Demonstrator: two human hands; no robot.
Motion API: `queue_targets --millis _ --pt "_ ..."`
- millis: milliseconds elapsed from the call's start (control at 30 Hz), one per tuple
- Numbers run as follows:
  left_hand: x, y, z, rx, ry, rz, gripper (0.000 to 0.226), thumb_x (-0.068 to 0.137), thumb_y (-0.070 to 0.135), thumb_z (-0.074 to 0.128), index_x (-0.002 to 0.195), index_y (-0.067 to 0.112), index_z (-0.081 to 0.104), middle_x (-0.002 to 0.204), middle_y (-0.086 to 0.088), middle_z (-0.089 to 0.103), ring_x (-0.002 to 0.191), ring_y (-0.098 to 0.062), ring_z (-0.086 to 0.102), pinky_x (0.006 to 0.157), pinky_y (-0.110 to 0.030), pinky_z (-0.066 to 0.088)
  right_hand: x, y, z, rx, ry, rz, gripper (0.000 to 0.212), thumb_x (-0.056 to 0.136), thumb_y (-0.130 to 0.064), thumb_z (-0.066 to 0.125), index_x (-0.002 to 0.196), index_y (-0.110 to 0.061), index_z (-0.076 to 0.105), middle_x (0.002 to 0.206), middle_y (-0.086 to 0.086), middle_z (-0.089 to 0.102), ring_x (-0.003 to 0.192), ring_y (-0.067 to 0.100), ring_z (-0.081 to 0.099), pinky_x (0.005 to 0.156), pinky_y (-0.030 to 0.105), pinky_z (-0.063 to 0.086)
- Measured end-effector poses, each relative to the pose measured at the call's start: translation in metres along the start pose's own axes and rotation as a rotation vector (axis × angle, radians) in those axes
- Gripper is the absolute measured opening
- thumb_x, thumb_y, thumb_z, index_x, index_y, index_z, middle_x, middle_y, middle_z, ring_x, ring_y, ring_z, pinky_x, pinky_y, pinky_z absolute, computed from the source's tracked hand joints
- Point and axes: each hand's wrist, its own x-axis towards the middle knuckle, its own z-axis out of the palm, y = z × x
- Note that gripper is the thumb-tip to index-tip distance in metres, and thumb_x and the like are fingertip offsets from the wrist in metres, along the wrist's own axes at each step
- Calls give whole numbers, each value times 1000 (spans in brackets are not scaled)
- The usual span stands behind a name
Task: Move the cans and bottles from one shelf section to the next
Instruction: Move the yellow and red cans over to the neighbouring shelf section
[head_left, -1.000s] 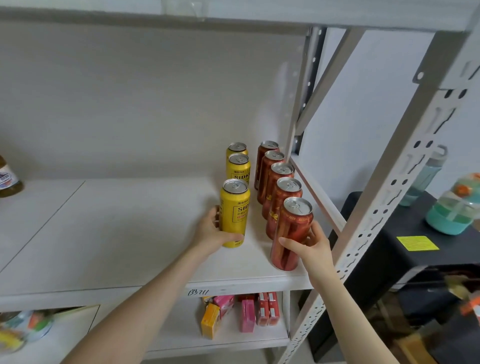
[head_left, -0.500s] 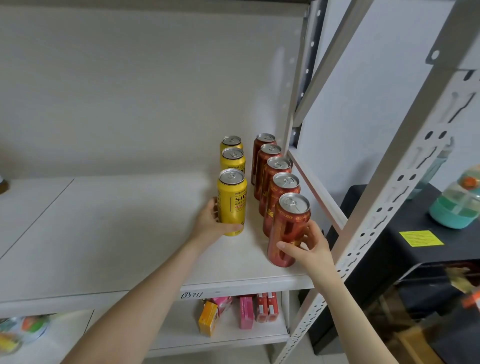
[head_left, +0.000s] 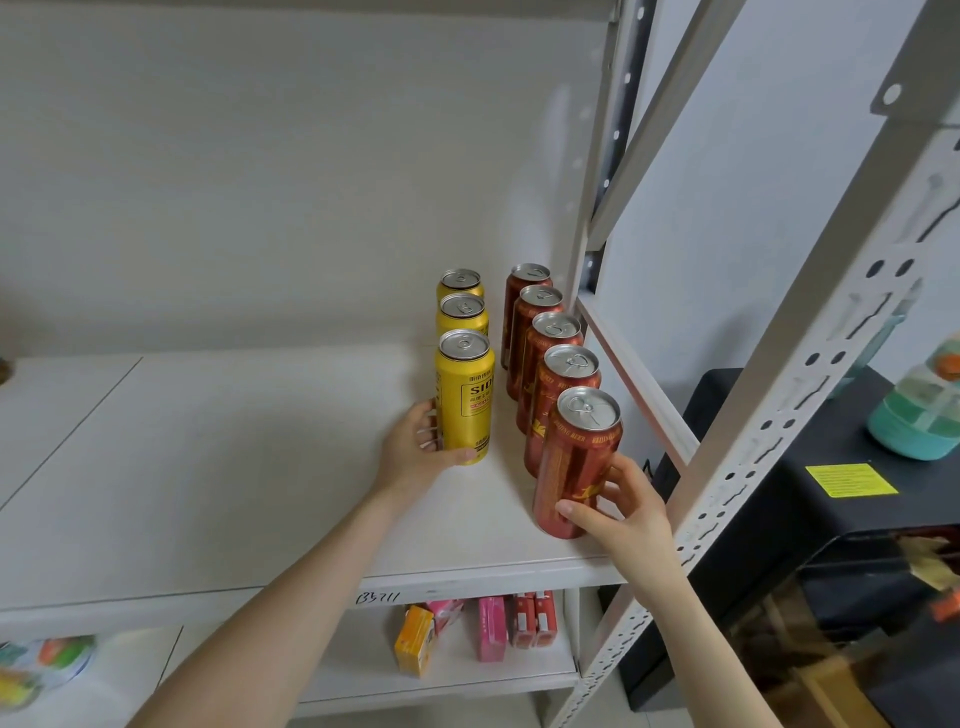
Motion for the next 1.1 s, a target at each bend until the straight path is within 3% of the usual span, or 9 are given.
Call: queue_targets --millis 133,300,500,800,1000,1100 --pt "7 2 3 -2 5 10 77 62 -5 89 131 9 56 110 -6 68 86 -6 66 70 -10 53 1 3 -1 1 -6 10 59 69 -25 89 115 -45 57 107 -29 64 102 -9 59 67 6 51" --pt "13 5 5 6 3 11 71 62 -4 89 123 14 57 101 2 67 85 -7 66 68 -9 52 2 4 -1 -8 -9 12 59 69 -26 90 109 -54 56 107 -28 64 102 -8 59 68 6 51" --pt "14 5 4 36 -6 16 76 63 -3 89 131 9 54 111 -7 67 88 -7 66 71 -11 53 2 4 0 -9 -1 27 59 69 -25 90 114 -46 58 107 -26 65 102 -7 59 69 5 50" --pt "-1 2 -13 187 -13 8 67 70 6 88 130 10 58 119 -9 66 112 -20 60 99 -31 46 -6 -6 2 -30 36 39 58 72 -23 88 118 -39 57 112 -17 65 102 -7 59 69 7 49" --pt "-26 -5 -40 374 37 10 57 77 20 84 128 17 59 122 -8 68 114 -20 61 96 -24 40 -22 -13 17 -155 192 19 61 76 -34 84 125 -38 49 116 -20 60 108 1 58 84 19 45" --pt "-50 -7 -53 519 71 61 55 81 26 81 130 15 58 125 -7 67 118 -23 60 94 -26 40 -34 -16 20 -278 254 27 69 78 -38 81 136 -27 46 132 -7 56 119 13 54 97 34 48"
